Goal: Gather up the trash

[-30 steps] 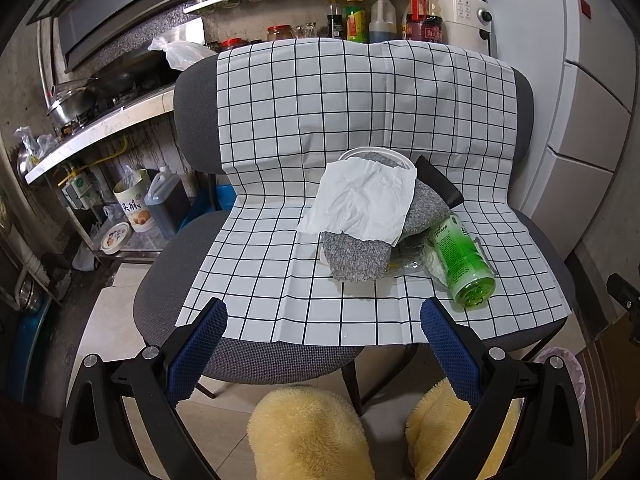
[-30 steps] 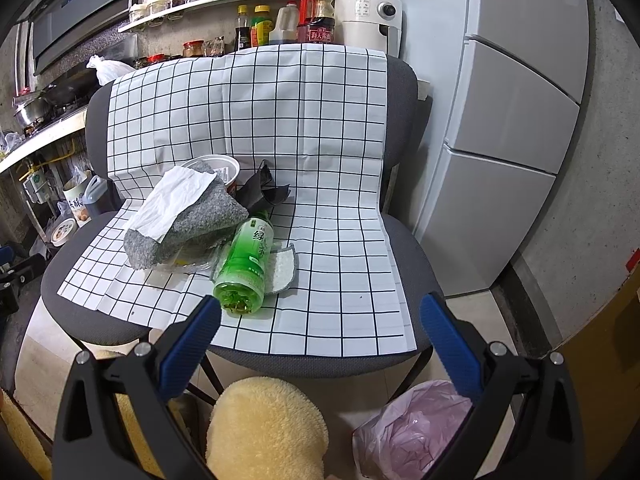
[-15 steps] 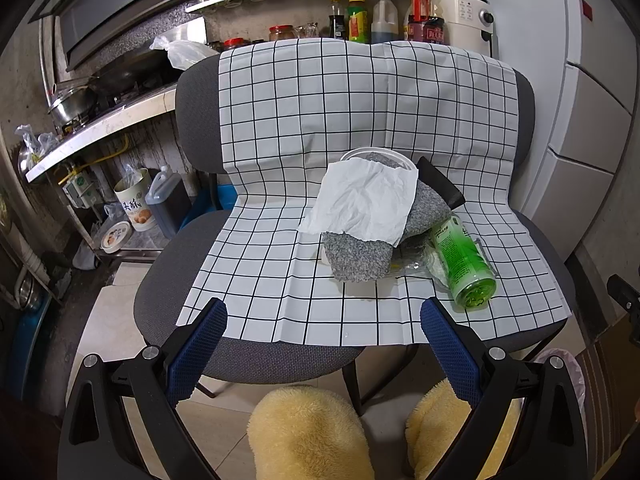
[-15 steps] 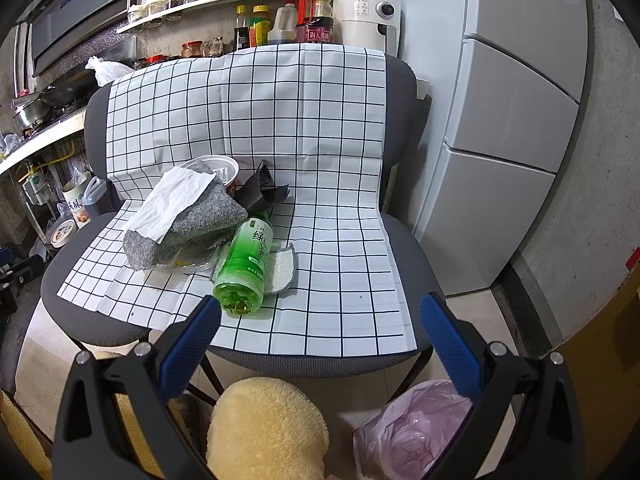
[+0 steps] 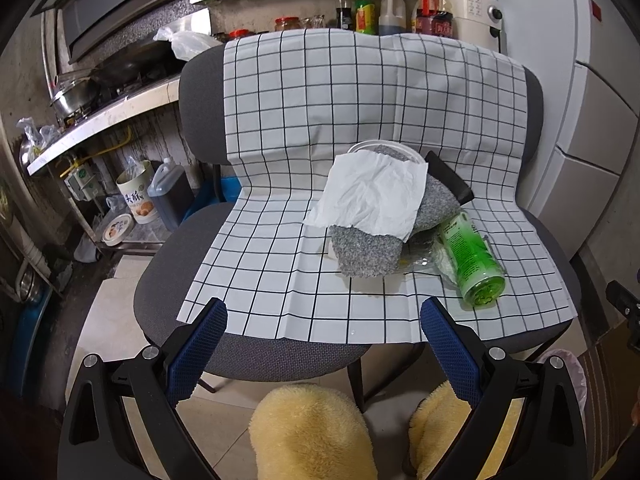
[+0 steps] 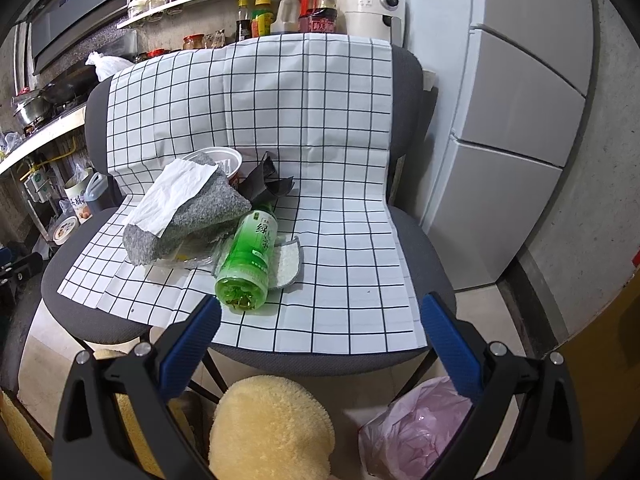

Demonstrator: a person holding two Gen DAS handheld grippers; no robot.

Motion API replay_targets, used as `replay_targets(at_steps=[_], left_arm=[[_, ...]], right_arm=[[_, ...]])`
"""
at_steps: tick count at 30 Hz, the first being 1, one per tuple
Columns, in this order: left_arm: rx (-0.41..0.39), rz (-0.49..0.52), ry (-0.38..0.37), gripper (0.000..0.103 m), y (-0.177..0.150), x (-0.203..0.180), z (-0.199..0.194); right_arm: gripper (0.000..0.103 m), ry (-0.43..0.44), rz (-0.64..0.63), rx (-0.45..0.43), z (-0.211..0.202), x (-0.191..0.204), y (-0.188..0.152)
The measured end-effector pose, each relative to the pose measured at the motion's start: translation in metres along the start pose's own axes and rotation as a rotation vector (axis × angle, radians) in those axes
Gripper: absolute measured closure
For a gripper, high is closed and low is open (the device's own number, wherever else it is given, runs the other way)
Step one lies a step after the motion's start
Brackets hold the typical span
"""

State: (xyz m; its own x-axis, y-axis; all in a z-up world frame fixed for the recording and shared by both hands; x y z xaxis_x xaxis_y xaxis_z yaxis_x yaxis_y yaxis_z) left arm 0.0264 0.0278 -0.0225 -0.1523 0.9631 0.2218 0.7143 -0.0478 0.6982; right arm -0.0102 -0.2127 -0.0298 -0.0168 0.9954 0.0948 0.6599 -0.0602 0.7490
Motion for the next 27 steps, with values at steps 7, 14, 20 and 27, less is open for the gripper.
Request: replay_targets(at_steps=[7, 14, 20, 27], left_arm=[[0.041, -0.014, 0.016, 0.007, 0.001, 0.001, 0.027], [0.041, -0.019, 0.053, 0.007, 0.006, 0.006, 0.06], [0.042, -0.036, 0.097, 0.007, 0.016, 0.019, 0.095], [0.085, -0.059, 0.189, 0.007, 0.03, 0.042, 0.138]], right_arm=[[0.006, 0.057, -0.045, 0.005, 0.031, 0.01, 0.004], [0.006, 0.138, -0.062, -0.043, 0.064, 0.03, 0.029], [0.006, 0.231, -0.148, 0.02, 0.106, 0.066, 0.055], [0.009, 0.227, -0.173, 0.025, 0.161, 0.093, 0.08]])
Point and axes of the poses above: each gripper's, at about its wrist camera, not at the fingertips, and z roughly the way its jaws point, x to its left, y to its top, the point moved 2 cm from there along z, roughly the way its jaws point, and after that the axes turned 13 degrees about y, right-handed, at the moved point
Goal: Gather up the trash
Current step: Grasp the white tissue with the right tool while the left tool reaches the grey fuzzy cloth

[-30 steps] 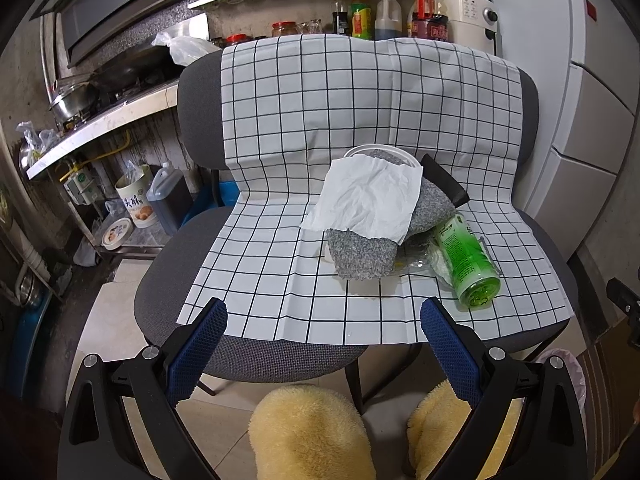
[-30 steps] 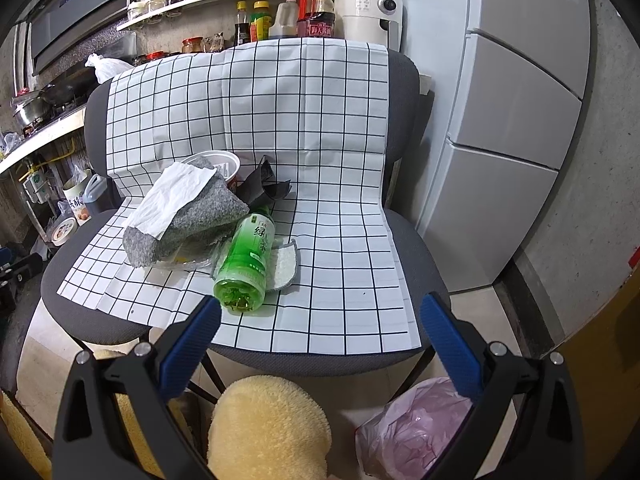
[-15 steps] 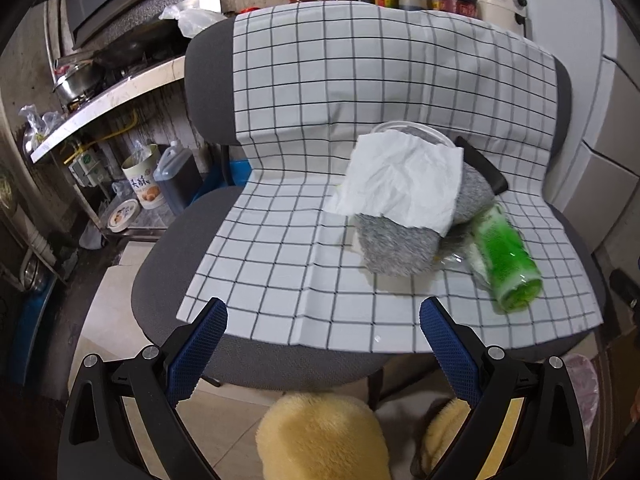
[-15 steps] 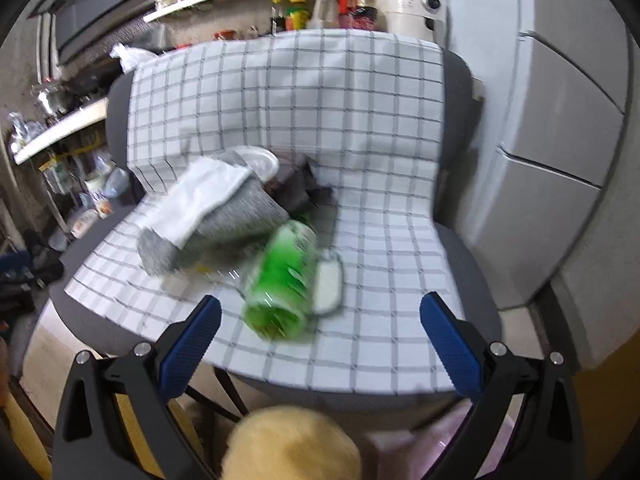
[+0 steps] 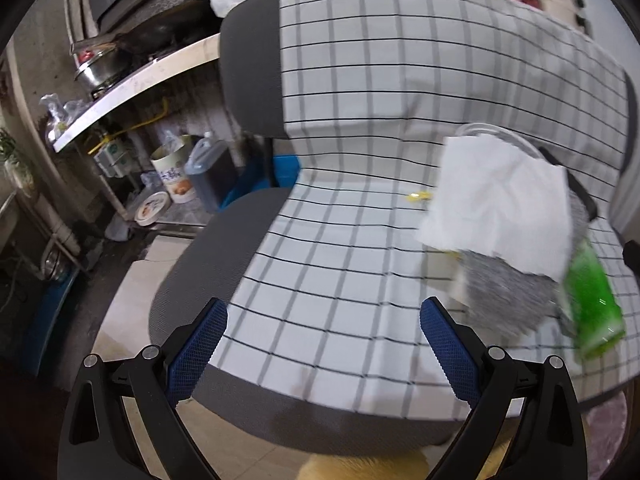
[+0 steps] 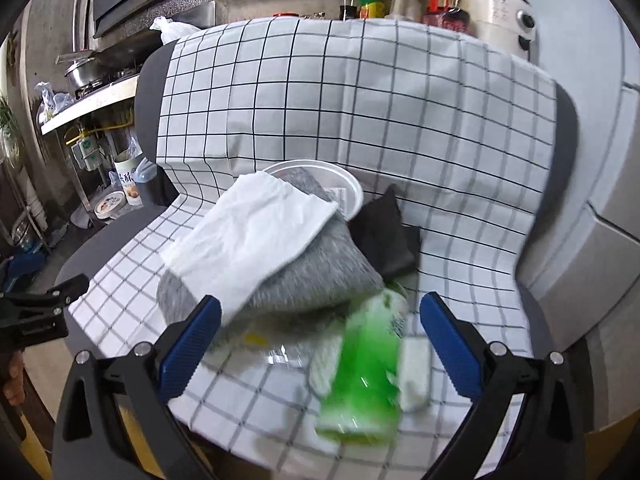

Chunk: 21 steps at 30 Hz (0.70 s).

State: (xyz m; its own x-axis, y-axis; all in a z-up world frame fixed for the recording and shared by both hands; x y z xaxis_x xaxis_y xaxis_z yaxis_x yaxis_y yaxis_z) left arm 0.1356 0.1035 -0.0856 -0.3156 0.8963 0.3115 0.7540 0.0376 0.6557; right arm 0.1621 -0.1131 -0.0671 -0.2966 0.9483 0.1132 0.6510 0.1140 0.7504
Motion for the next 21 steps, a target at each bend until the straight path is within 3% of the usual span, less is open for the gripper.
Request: replay_targets(at_steps=[1, 6, 8, 12, 17, 19, 21], left_arm=[[0.004, -0.008, 0.002, 0.007, 0.002, 0.004, 0.005], [0.024, -0.035, 0.0, 0.007, 0.005, 0.012, 0.027], [0.024, -0.025, -0.006, 0.007, 0.005, 0.012, 0.035], [0.039, -0.019, -0.059, 0.007, 0.0, 0.01, 0.046], [0.038, 0.008, -0.04, 0.007, -0.004, 0.003, 0.051], [0.036, 0.01, -0.042, 0.007, -0.004, 0.002, 0.048], [0.028, 0.012, -0.039, 0.007, -0.003, 0.002, 0.043]], right_arm=[[0.011, 0.021, 0.004, 0.002, 0.01, 0.0, 0.005], [0.05, 0.04, 0.018, 0.037, 0.048, -0.004, 0.016], [0.055, 0.055, 0.035, 0.042, 0.062, -0.009, 0.018], [0.055, 0.107, 0.088, 0.039, 0.084, -0.021, 0.022], [0.055, 0.166, 0.14, 0.02, 0.095, -0.027, 0.031], [0.066, 0.194, 0.161, 0.01, 0.098, -0.027, 0.036], [0.089, 0.224, 0.178, -0.02, 0.095, -0.024, 0.043]])
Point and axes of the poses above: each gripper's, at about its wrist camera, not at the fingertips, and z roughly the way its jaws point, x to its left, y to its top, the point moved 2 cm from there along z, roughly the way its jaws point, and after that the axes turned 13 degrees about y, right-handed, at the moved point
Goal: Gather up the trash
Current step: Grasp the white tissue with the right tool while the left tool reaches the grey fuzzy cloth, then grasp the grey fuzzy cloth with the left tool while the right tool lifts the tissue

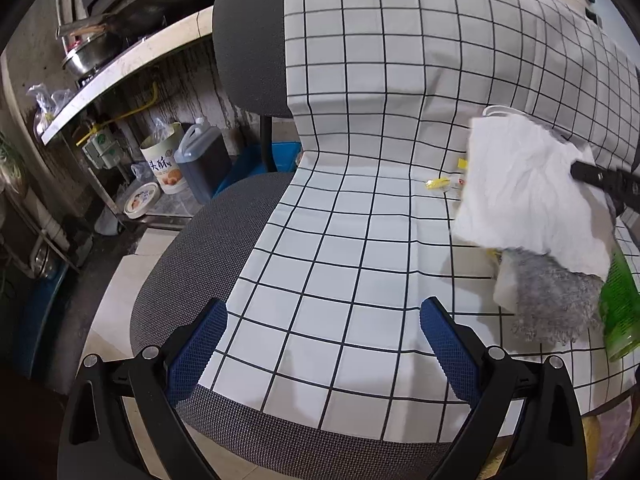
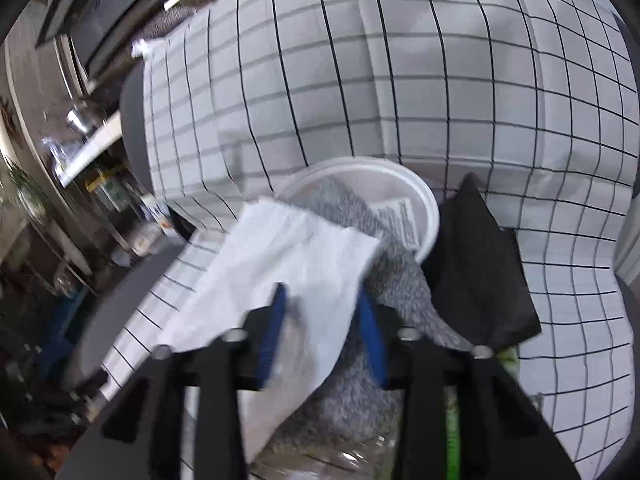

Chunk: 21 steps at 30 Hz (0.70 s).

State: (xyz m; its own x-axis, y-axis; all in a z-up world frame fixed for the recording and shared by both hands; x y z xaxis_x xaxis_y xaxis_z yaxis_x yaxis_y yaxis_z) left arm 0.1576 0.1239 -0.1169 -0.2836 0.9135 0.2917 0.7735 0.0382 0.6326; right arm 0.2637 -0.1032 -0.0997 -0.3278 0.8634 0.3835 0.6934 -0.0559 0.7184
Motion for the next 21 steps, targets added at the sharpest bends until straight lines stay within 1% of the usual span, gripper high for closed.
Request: replay_targets(at_steps=[1, 2, 5, 7, 8, 9, 12, 14, 17, 21], left_arm=[[-0.009, 0.003, 0.003, 0.007, 0.0, 0.0, -0.006], [-0.015, 0.005, 0.004, 0.007, 0.001, -0.001, -0.009], [-0.04, 0.008, 0.002, 0.007, 0.003, -0.002, -0.026], [-0.061, 0.007, -0.008, 0.007, 0.005, -0.005, -0.038], [-0.07, 0.009, -0.015, 0.007, 0.005, -0.008, -0.044], [-0.078, 0.012, -0.026, 0.007, 0.005, -0.011, -0.048], [-0.105, 0.035, -0.099, 0.007, 0.004, -0.032, -0.061], [-0.117, 0.059, -0.139, 0.007, 0.004, -0.047, -0.067], [-0.144, 0.107, -0.204, 0.008, 0.003, -0.08, -0.073], [-0.18, 0.154, -0.246, 0.012, 0.007, -0.118, -0.074]], right_arm=[[0.095, 0.024, 0.004, -0.016, -0.003, 0.003, 0.004], [0.101, 0.07, 0.007, -0.036, -0.008, 0.007, 0.009], [0.101, 0.163, -0.028, -0.128, -0.038, 0.025, 0.024], [0.101, 0.177, -0.073, -0.196, -0.068, 0.04, 0.032], [0.101, 0.157, -0.105, -0.243, -0.093, 0.049, 0.035], [0.101, 0.131, -0.12, -0.265, -0.106, 0.052, 0.037], [0.101, 0.004, -0.18, -0.317, -0.156, 0.056, 0.027], [0.101, -0.108, -0.217, -0.328, -0.185, 0.05, 0.01], [0.101, -0.211, -0.24, -0.319, -0.215, 0.033, -0.018], [0.101, -0.264, -0.224, -0.293, -0.236, 0.007, -0.051]])
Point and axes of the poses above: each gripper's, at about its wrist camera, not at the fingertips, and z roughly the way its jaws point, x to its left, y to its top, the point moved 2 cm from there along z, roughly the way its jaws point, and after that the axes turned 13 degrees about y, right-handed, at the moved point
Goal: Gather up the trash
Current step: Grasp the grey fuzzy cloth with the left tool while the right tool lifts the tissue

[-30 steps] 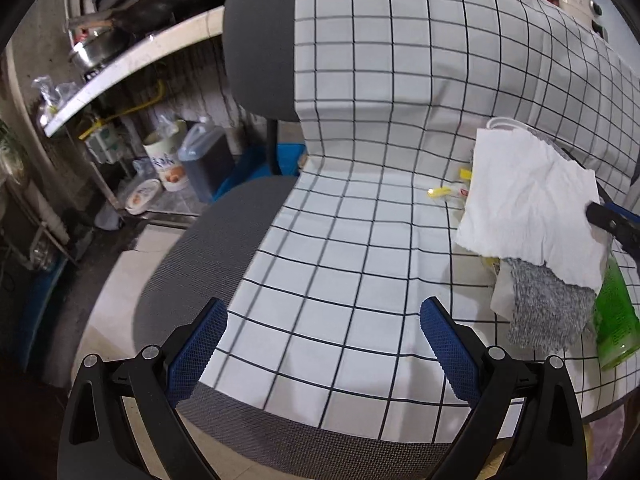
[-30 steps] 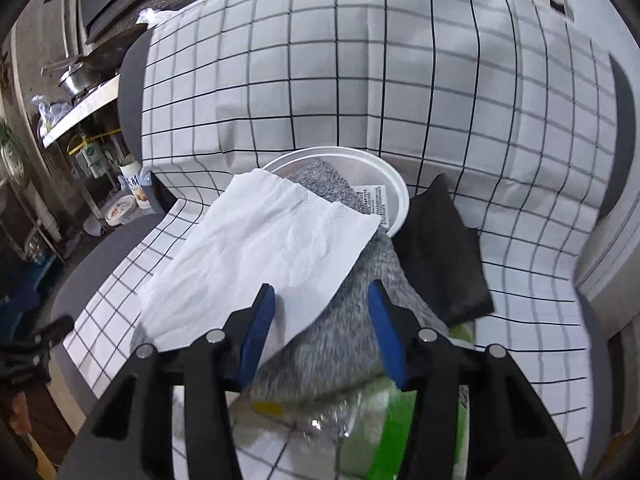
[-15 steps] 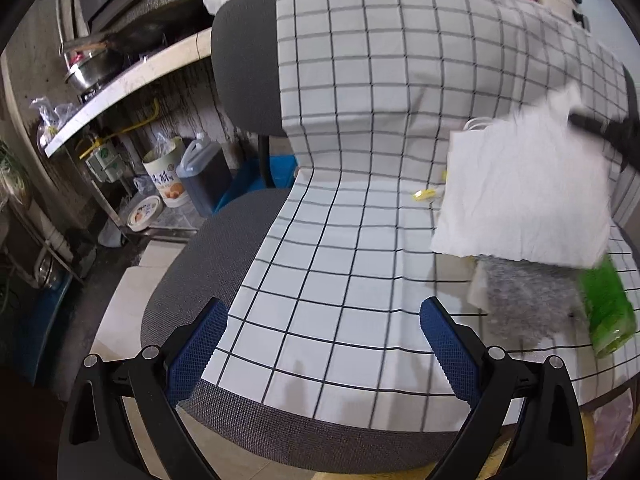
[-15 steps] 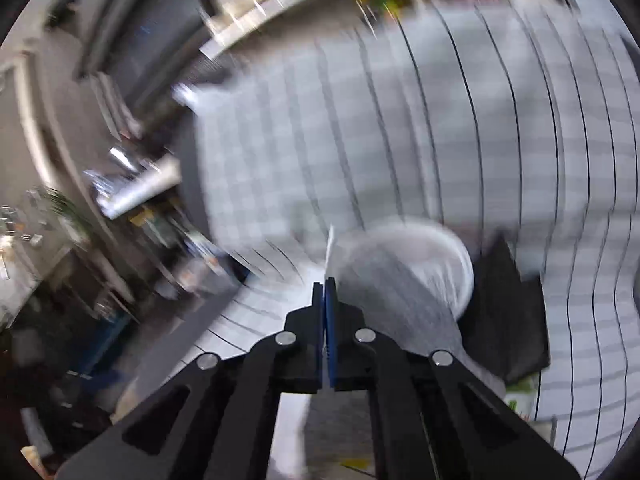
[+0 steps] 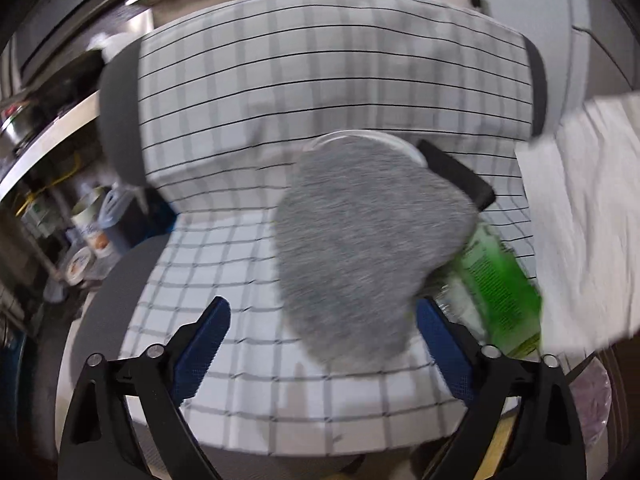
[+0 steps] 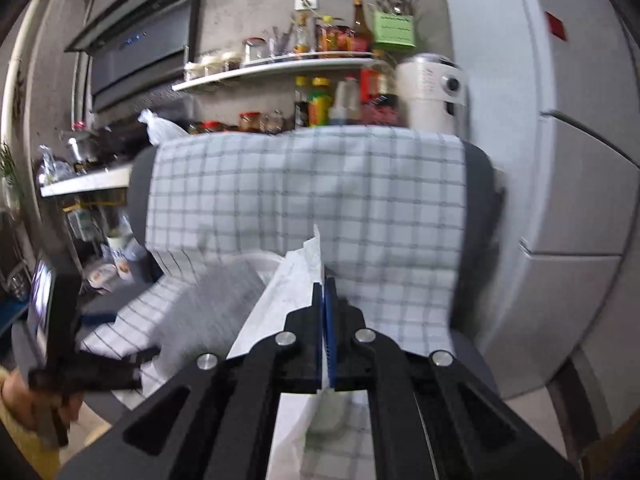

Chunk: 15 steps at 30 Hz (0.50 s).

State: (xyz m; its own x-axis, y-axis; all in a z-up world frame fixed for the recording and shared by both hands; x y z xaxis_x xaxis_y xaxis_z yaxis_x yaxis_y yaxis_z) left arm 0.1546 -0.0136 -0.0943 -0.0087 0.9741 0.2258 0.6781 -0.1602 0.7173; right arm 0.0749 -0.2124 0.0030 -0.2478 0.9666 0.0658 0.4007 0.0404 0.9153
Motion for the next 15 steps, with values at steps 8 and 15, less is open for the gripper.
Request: replay_targets(at_steps=[8, 15], left_arm=[[0.067, 0.086, -0.052, 0.054, 0.003, -0.041, 0.032], [0.009, 0.112, -0.125, 0.094, 0.021, -0.039, 0.015]], right_arm=[[0.101, 0.009, 0.065, 0.011, -0.017, -0.024, -0.03], [0.101, 0.015, 0.087, -0.019, -0.022, -0.034, -0.032]])
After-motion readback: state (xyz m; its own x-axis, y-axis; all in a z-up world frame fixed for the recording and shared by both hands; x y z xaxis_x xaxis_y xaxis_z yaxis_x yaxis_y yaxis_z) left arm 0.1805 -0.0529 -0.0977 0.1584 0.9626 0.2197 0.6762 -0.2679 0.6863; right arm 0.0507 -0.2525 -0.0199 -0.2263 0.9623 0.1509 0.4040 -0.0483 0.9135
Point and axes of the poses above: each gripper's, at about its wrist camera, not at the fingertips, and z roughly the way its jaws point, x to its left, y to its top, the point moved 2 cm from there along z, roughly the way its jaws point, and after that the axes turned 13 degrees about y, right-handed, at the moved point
